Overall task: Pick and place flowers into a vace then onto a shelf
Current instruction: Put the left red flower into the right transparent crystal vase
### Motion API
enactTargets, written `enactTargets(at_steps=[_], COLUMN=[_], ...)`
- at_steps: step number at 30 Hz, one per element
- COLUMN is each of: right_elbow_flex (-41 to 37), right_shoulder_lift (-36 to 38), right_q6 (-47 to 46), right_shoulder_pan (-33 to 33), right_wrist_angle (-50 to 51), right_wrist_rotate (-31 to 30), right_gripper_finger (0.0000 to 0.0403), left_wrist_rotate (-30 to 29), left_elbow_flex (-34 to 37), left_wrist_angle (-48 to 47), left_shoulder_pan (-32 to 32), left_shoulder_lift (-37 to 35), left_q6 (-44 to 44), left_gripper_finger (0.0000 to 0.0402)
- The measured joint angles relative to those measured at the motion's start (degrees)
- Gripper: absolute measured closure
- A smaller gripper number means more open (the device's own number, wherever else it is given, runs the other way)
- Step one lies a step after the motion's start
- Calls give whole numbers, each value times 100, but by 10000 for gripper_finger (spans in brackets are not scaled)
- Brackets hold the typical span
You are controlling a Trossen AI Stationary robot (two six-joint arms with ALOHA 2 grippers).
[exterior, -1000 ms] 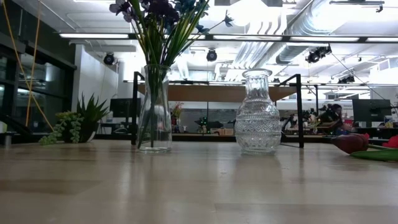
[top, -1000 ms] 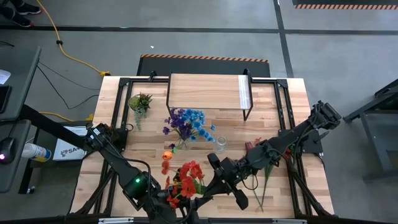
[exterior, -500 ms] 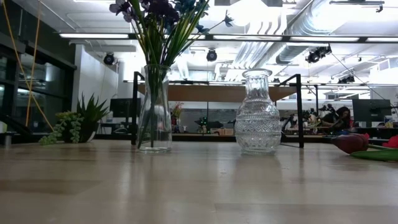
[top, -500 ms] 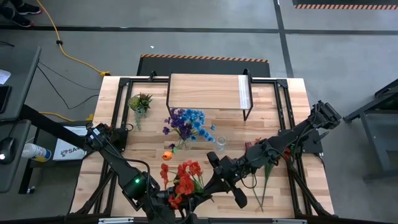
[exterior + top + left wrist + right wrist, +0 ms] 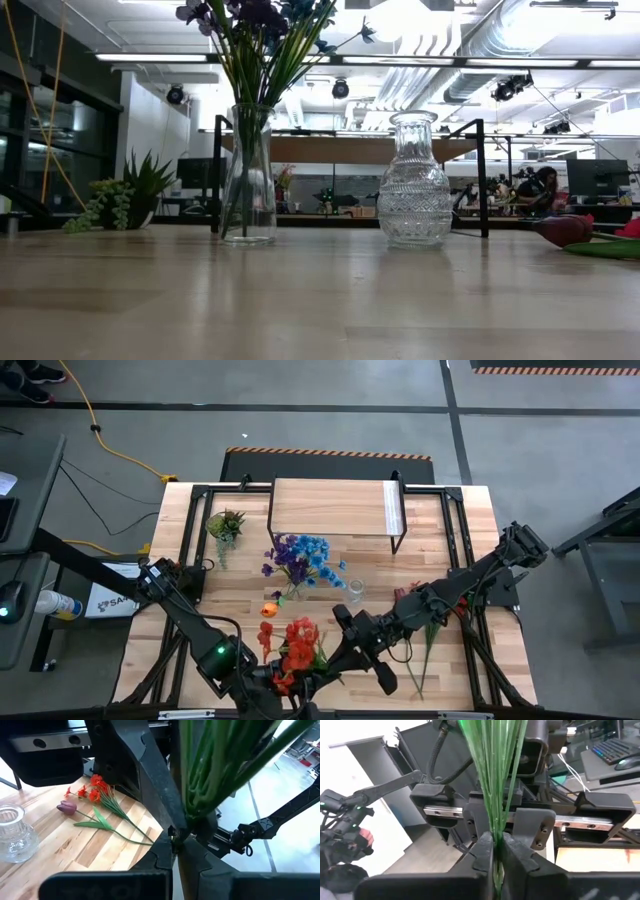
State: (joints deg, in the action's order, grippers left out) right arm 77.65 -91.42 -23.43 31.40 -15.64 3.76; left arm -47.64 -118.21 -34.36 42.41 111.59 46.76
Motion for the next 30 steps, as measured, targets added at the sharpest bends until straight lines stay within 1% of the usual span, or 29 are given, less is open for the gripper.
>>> enactTargets(at_steps=[8, 17, 24, 30], right_elbow_flex=[4, 7, 7, 7], right_shoulder_lift=[0, -2, -4, -4], right_q6=[-130, -360, -384, -526], right_shoulder_pan=[-63, -227, -245, -245], right_wrist_angle=[0, 37, 35, 28], right_wrist_rotate=[408, 1093, 1178, 1187], right_gripper_finger=[323, 259, 223, 208], left_wrist_rotate=[85, 61, -38, -210], left_elbow_flex=[0, 0, 0, 2], left_wrist_angle=[-10, -5, 20, 38], left_shoulder_pan=[-2, 18, 91, 241], left_shoulder_lift=[0, 0, 0, 0], left_q6=[0, 4, 9, 20], left_gripper_finger=[360, 360, 360, 360])
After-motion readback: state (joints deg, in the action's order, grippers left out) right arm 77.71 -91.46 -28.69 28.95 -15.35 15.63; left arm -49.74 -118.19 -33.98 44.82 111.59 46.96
